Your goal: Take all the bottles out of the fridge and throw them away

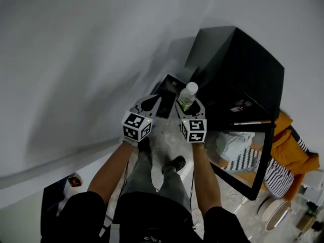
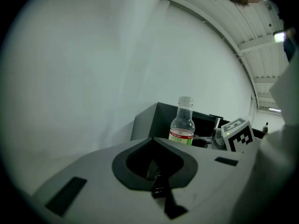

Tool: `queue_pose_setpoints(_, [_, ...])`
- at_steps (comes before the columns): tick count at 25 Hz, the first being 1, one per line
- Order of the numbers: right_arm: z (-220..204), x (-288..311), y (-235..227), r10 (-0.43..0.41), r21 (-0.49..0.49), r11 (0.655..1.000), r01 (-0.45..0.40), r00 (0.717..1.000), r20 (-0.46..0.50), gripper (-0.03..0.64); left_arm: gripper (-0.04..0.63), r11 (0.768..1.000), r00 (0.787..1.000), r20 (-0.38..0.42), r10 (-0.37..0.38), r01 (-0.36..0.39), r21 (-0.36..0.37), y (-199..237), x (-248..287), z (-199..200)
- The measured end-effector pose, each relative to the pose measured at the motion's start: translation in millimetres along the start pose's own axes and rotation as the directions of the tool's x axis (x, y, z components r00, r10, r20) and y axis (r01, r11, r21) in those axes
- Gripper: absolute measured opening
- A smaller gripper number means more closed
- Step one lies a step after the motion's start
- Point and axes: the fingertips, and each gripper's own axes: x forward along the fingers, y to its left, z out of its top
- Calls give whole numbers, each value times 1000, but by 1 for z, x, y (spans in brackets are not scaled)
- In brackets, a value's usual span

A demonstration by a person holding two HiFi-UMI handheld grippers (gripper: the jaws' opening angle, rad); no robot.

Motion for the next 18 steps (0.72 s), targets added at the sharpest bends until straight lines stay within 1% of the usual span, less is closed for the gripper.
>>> queue_pose_setpoints(3, [-38, 22, -2, 3, 17, 1000, -2, 1000, -26, 308, 6, 1000, 999, -32, -18, 18, -10, 16, 18, -34])
queue_pose_setpoints(5, [-69, 34, -1, 7, 26, 1000, -6, 999, -52, 308, 6, 999, 998, -49, -34, 32, -29, 26, 29, -62])
queue_pose_setpoints(8, [-120, 56, -1, 23, 30, 999, -21, 997, -80, 308, 6, 997, 996, -71, -54, 49, -64, 41, 51, -115])
queue_pose_setpoints(12, [-194, 84, -7, 26, 55, 998, -20, 993, -119, 308, 6, 994, 990, -117, -74, 64, -88, 56, 81, -192])
queue_pose_setpoints(15, [-248, 94, -2, 27, 92, 996, -11, 986, -166, 308, 6, 991, 982, -166, -94, 76, -111, 59, 85, -246])
queue_pose_setpoints(18, [-287, 105, 4, 32, 122, 992, -8, 980, -194, 308, 6, 989, 973, -208, -103, 77, -125, 64, 86, -287])
